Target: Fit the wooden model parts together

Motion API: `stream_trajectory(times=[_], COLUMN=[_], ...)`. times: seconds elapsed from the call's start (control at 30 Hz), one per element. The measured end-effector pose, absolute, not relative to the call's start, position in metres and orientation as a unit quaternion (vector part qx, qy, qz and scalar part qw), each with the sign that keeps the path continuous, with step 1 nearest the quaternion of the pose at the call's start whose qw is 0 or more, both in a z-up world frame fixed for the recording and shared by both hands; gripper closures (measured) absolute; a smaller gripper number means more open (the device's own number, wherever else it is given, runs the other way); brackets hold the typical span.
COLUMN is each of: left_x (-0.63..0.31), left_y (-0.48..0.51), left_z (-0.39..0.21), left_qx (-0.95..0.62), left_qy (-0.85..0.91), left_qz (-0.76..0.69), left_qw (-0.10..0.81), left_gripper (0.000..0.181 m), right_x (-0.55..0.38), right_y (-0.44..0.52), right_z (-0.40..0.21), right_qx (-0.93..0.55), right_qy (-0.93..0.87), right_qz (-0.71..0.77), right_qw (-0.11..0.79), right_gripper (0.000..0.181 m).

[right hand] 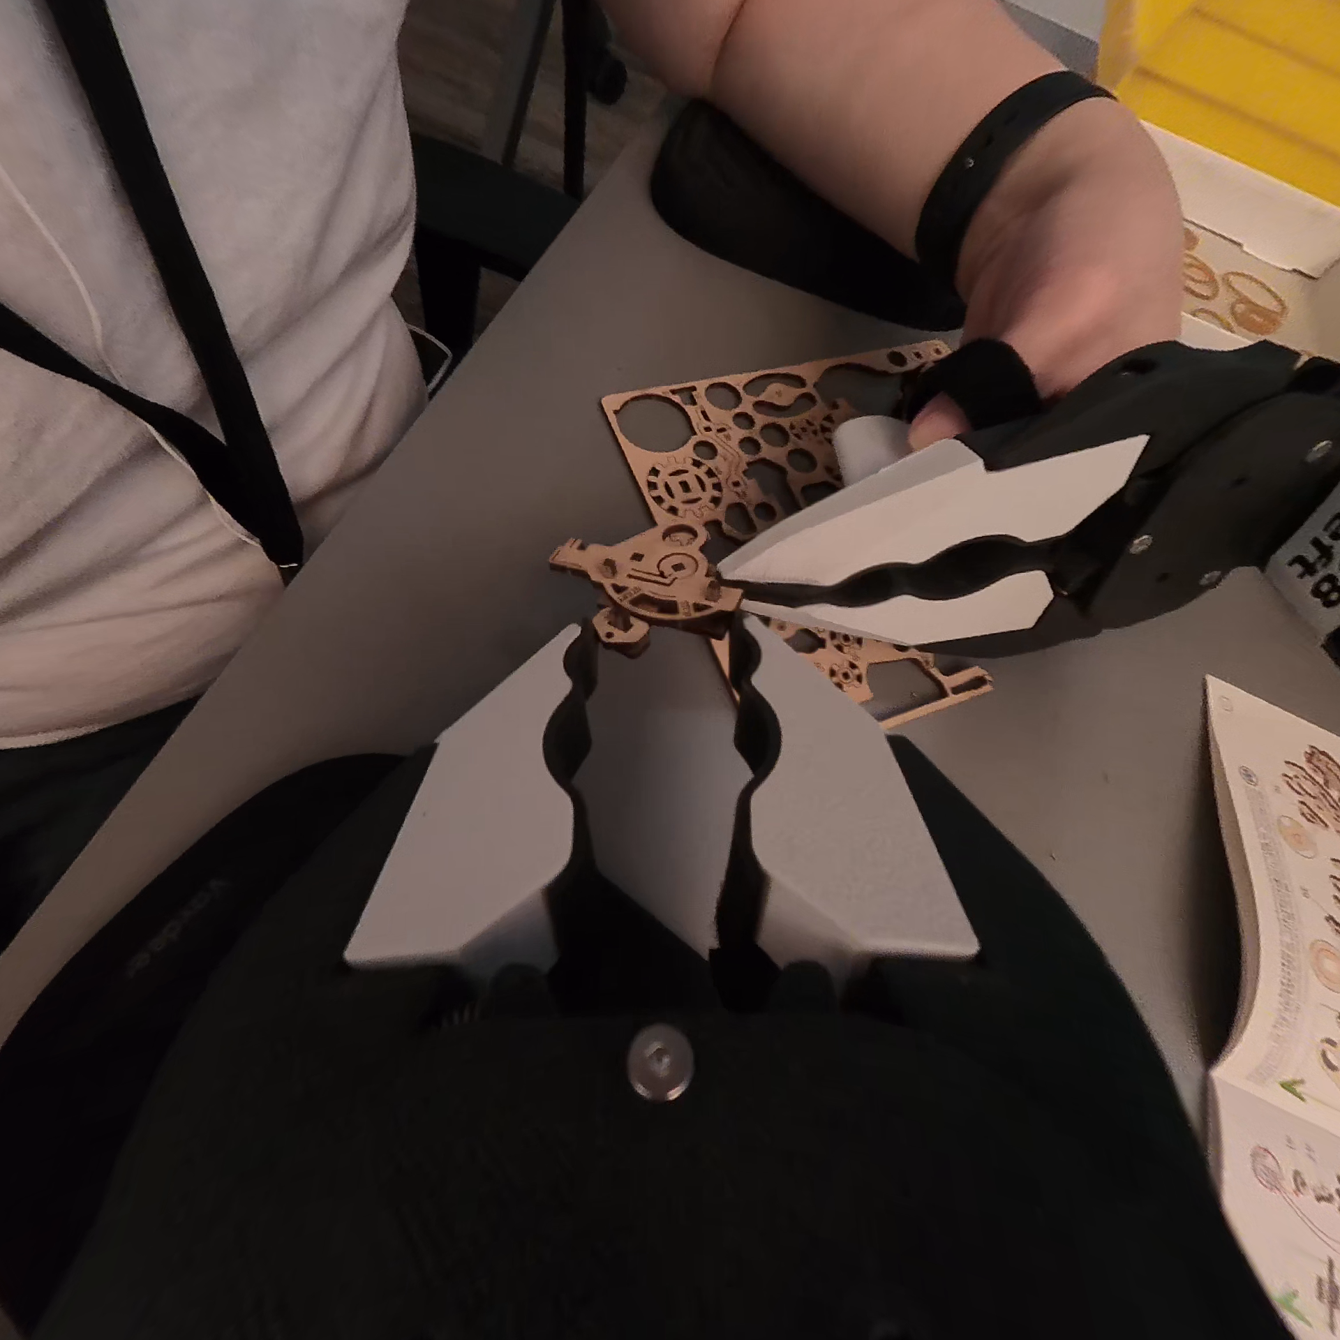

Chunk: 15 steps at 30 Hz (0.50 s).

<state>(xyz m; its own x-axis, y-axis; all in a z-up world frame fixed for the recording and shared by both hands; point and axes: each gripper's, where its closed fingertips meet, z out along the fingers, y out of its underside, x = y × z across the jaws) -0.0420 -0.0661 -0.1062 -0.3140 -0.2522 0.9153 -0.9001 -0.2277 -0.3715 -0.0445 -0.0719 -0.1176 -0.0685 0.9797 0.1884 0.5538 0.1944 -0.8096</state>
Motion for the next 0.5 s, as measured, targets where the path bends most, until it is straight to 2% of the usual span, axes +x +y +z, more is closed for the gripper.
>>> stream_trajectory(times=[0.1, 0.5], left_x=[-0.0443, -0.0407], left_y=[-0.0731, -0.071], left_z=[-0.1078, -0.1035], left_qx=[0.51, 0.51], left_qy=[-0.569, -0.557], left_qz=[0.579, 0.592], left_qw=[0.283, 0.282], left_gripper=[0.18, 0.181], right_x=[-0.0477, -0.0442], right_y=[-0.077, -0.074], right_z=[-0.118, -0.1136], right_qx=[-0.56, -0.568], right_qy=[-0.676, -0.652], right_qz=[0.305, 0.345], right_qw=[0.37, 0.365], right_gripper=[0.159, 0.157])
